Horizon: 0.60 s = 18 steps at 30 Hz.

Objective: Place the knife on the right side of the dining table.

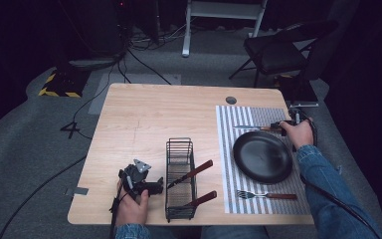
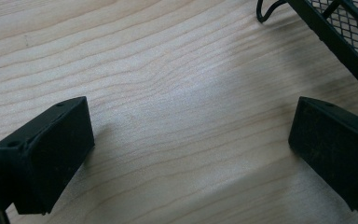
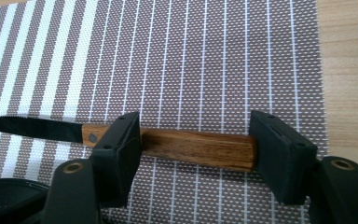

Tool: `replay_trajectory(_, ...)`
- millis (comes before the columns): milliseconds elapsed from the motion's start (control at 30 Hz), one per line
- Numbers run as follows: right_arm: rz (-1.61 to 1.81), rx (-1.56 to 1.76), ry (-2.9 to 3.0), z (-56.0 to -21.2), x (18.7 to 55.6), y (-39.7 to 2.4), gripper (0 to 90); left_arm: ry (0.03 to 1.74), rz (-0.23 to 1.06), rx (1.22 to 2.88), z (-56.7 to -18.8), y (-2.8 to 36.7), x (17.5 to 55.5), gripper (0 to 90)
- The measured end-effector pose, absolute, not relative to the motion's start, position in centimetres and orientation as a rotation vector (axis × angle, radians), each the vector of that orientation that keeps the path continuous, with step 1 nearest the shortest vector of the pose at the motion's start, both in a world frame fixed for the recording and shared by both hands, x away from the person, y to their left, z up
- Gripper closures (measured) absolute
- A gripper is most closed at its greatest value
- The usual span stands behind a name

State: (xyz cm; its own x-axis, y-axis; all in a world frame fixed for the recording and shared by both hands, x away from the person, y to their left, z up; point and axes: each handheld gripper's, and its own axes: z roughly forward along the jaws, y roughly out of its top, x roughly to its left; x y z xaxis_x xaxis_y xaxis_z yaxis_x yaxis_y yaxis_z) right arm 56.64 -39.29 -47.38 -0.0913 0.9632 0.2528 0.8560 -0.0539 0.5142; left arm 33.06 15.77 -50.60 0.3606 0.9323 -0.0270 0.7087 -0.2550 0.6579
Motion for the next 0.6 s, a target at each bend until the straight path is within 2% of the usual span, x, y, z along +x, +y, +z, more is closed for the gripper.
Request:
replay_trajectory(267,0.811,1.958,2.02,-47.3,56.4,-39.7,41.3,1.417,0.5,2.045,-50.6,15.8,33.1,0.1)
replay_trajectory(367,0.825,1.952,2.001,-46.8,56.1,-40.2,45.3,1.418,0.501,2.045,-50.6,15.8,33.1,0.1)
replay_trajectory(600,0.897,1.875,2.008,-44.5,55.4,-40.9,44.3,1.418,0.502,2.045,-50.6,15.8,33.1,0.1)
